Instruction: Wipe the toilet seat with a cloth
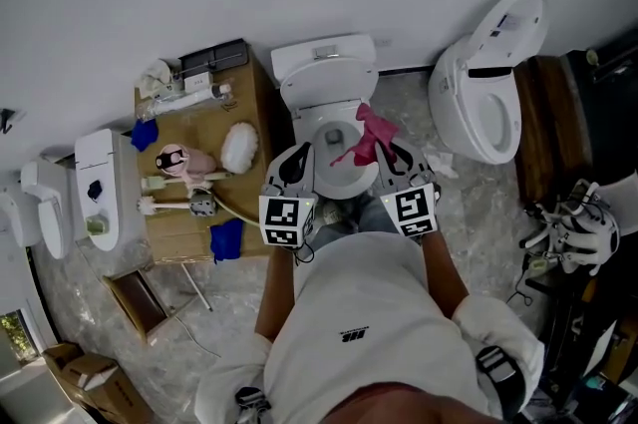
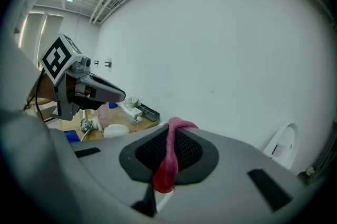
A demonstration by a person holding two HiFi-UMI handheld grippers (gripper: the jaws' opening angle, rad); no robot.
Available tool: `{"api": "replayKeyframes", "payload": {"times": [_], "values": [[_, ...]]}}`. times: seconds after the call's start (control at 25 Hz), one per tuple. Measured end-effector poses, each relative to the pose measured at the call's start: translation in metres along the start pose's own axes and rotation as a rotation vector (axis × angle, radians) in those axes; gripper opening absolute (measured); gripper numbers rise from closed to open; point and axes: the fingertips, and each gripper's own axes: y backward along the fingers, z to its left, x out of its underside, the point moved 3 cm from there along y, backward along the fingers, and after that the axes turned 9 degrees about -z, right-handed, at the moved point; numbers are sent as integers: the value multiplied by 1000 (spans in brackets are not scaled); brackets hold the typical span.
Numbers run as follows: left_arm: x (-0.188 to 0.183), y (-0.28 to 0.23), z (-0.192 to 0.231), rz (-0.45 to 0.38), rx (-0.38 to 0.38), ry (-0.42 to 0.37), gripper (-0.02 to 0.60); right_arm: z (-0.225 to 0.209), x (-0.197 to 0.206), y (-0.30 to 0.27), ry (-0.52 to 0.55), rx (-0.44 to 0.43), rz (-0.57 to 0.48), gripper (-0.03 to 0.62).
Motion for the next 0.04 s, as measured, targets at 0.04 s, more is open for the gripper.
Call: {"api": "replayKeyframes", "payload": {"times": [0.04], "values": [[-1,2,-2,-5,-2,2,9,0,-2,3,3,0,-5,11]]}}
